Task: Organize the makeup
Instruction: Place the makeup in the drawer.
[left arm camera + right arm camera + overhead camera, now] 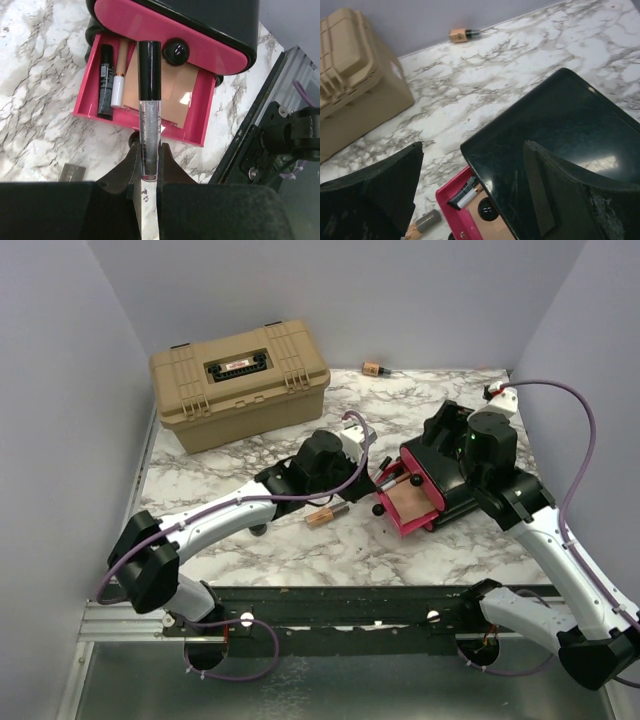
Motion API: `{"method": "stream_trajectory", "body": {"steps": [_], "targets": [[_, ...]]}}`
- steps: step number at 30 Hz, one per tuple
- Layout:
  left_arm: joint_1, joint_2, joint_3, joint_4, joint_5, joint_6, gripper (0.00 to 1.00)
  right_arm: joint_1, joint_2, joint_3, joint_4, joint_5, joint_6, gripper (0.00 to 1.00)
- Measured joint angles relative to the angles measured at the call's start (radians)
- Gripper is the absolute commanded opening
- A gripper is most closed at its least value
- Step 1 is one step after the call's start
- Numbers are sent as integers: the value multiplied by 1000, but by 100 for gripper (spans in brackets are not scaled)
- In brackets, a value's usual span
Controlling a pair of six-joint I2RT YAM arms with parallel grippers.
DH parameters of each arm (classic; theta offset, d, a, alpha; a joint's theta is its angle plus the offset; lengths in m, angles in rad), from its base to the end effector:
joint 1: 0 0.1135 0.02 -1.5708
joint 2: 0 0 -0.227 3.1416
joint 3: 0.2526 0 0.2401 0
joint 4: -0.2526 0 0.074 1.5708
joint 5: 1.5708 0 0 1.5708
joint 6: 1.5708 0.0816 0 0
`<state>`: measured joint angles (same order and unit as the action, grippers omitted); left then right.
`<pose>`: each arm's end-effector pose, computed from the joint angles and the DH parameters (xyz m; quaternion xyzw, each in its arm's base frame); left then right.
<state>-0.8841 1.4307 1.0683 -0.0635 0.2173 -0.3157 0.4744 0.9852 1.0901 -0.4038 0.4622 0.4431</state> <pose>0.2190 -0.2949 0.2485 0.2907 0.7856 -0.3793 0.3930 0.2479 0.0864 0.3434 0.1238 0.7852 0.0908 0.6000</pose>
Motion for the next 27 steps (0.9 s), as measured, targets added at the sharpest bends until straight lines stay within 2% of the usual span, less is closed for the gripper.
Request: {"method": "stream_trajectory", "body": {"steps": [4,11,27], "targets": [[-1,97,99,-57,29,7,0,0,-5,-13,-9,79,-2,88],[-2,260,195,-165,58,13,0,0,-47,-49,-10,109,-4,88],[-19,433,406,-288,70,-6,0,0,-58,-52,-9,117,-14,89]]}}
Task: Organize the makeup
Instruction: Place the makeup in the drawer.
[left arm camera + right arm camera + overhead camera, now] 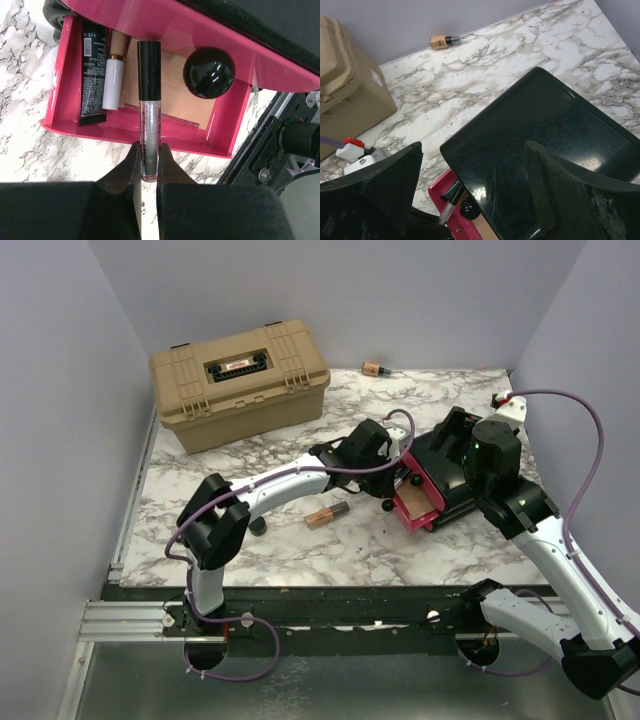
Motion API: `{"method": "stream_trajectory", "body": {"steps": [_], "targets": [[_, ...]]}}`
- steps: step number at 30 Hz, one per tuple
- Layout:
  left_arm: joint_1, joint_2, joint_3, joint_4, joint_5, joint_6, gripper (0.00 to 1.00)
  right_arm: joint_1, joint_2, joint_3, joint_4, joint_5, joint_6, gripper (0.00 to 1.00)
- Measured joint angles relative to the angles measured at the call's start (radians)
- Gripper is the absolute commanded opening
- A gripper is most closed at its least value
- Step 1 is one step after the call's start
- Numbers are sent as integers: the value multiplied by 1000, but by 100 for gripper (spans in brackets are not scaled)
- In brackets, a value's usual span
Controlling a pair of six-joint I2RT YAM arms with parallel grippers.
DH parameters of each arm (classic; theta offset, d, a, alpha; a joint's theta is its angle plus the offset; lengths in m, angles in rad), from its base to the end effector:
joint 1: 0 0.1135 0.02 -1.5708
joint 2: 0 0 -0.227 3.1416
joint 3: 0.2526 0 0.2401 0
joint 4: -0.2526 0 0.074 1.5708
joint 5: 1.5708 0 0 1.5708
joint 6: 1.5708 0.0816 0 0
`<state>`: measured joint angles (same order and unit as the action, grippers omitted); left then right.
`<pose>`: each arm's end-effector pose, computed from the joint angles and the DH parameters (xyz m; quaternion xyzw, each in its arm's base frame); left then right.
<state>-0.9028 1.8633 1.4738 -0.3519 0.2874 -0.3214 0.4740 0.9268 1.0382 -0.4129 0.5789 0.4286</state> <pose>0.2517 -0.3563 0.1953 0.3149 0.8513 -0.3364 0.2511 0.2374 0.0716 0.3383 0.1517 0.7754 0.0410 0.6116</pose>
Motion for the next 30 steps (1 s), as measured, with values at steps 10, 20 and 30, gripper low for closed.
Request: {"method": "stream_trajectory", "body": {"steps": [10,20,30], "targets": [[-14,24,57,-63,-12,-23,0,0,0,-9,1,0,-14,89],[-16,56,150,-146,-35,-56,32,0,0,-18,8,0,-21,90],[-24,69,161,-178,-67,-63,47,0,-5,-25,14,0,-30,91]]}}
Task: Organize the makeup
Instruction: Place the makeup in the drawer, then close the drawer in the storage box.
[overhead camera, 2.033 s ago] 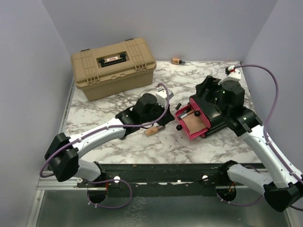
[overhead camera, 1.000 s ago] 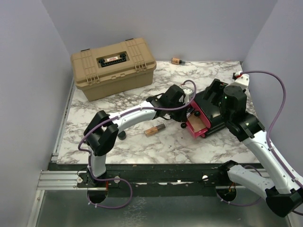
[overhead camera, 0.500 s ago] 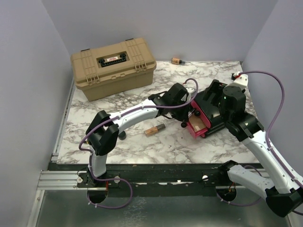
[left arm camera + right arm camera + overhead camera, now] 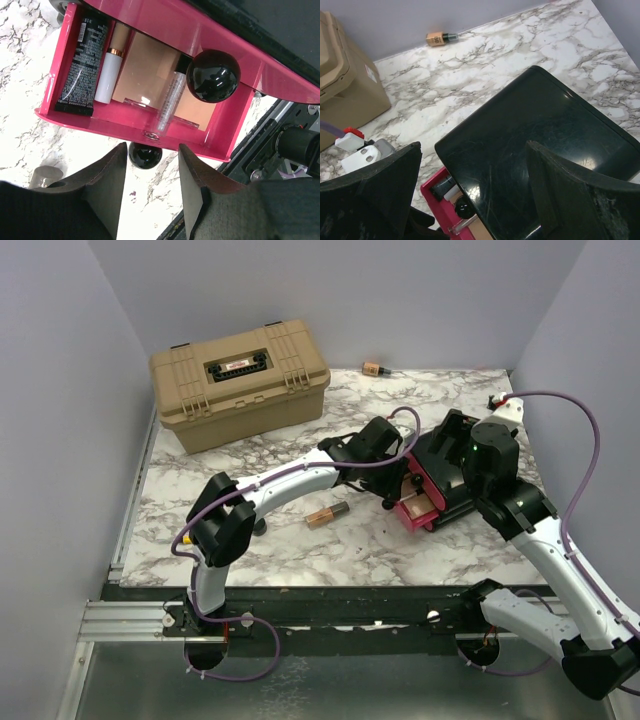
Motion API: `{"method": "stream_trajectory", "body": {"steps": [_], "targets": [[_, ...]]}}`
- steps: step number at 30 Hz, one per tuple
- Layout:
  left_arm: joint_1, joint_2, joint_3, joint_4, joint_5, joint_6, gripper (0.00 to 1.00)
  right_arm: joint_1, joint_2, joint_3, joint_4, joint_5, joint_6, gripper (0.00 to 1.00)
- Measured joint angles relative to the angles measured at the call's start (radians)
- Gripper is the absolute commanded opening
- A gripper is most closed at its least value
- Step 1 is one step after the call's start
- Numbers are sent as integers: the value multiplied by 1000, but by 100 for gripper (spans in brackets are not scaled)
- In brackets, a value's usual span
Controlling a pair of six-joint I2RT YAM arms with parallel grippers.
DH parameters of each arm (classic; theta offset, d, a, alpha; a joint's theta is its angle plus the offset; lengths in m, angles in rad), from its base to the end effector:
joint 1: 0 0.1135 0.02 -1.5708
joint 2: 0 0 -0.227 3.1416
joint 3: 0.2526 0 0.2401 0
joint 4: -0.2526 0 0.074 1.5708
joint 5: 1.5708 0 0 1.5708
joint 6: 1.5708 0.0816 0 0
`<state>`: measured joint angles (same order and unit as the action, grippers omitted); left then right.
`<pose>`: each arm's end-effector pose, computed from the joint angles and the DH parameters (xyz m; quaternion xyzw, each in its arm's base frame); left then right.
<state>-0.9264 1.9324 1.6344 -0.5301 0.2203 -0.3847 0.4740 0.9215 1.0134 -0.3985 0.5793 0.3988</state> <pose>0.2525 -0.3657 0.2018 0.2862 0.8818 -0.3011 0.2235 0.2378 0.0718 0.3325 0.1396 0.7790 0.0305 0.6106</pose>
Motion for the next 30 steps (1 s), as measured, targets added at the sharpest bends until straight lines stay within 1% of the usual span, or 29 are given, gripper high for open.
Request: {"method": "stream_trajectory", "body": {"steps": [4,7,10,12,17,20,23,25,30], "targets": [[-3,0,2,-1,-5,0,46,0,0,-1,4,0,0,91],[-5,-2,1,-1,-9,0,41,0,0,-1,6,0,0,91],[-6,-17,-18,2,-27,0,41,0,0,-1,8,0,0,91],[-5,-46,-57,14,-39,-1,44,-1,0,-1,8,2,0,91],[-6,-158,-203,68,-62,-3,47,-19,16,-1,4,26,0,92],[-7,-228,-287,123,-73,-3,49,-98,55,-1,-6,13,-5,92],[-9,-286,-371,194,-73,-2,49,-227,119,1,-14,-53,-11,92],[-10,-303,-416,253,-73,-3,49,-291,166,8,-18,-87,-19,92],[-10,-304,-526,396,-77,-29,48,-356,258,49,-19,-172,-58,92]]}}
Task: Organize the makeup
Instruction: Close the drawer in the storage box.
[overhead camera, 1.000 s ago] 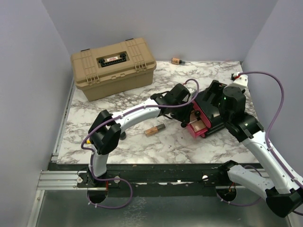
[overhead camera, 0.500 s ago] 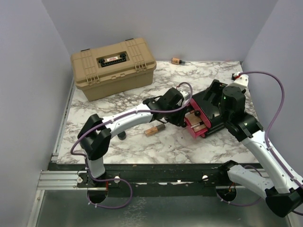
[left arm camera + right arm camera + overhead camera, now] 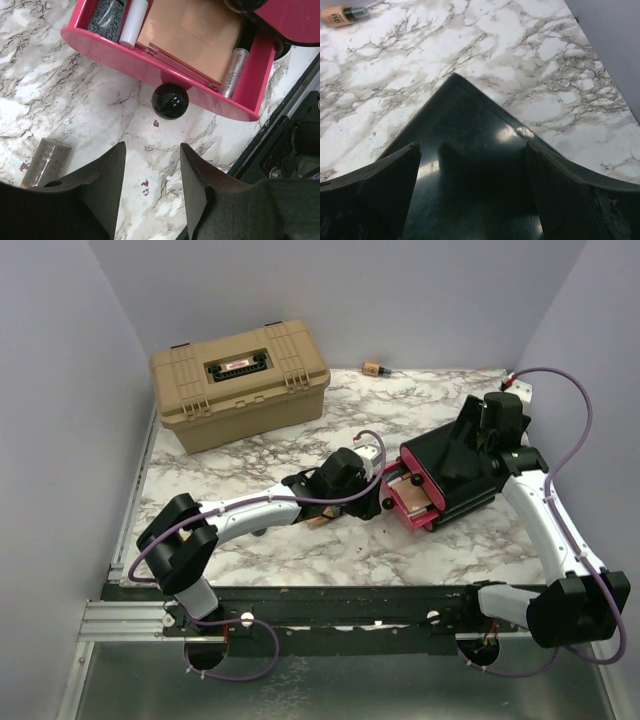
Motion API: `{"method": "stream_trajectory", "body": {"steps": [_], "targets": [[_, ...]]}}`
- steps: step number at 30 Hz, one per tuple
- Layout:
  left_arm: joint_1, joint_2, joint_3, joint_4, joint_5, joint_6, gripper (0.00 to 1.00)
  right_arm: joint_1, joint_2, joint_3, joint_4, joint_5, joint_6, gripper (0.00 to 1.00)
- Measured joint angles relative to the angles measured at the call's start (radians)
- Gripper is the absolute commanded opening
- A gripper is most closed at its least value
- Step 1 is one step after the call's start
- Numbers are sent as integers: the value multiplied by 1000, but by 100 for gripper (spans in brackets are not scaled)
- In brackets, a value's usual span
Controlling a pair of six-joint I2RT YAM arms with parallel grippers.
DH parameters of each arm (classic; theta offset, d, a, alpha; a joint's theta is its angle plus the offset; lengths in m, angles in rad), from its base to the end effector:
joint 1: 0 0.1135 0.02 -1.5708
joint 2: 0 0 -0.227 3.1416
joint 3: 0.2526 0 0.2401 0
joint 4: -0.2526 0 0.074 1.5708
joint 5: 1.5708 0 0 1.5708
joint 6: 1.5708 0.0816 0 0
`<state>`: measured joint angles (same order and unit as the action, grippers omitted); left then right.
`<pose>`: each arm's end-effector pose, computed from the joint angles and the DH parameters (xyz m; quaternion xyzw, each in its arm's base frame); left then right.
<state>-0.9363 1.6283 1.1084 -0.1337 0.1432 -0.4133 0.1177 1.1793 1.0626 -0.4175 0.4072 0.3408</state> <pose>0.2203 -0.3190 0.1826 0.2618 0.8558 -0.3260 0.3047 0.3012 0.0031 0.2800 0.1943 0.8343 -0.0608 0.5124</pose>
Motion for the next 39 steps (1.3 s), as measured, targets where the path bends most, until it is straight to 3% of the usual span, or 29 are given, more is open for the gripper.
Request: {"method": "stream_trajectory", "body": {"steps": [11,19,27,39], "targets": [[0,8,-108,264,15,-54,47,-166,148,79,49,-130,-87,92],[0,45,-105,351,17,-66,46,-280,261,153,58,-276,-107,94],[0,119,-84,379,28,-97,45,-303,356,216,42,-408,-105,95],[3,349,179,442,127,-107,43,-310,349,209,21,-536,-93,94]]}}
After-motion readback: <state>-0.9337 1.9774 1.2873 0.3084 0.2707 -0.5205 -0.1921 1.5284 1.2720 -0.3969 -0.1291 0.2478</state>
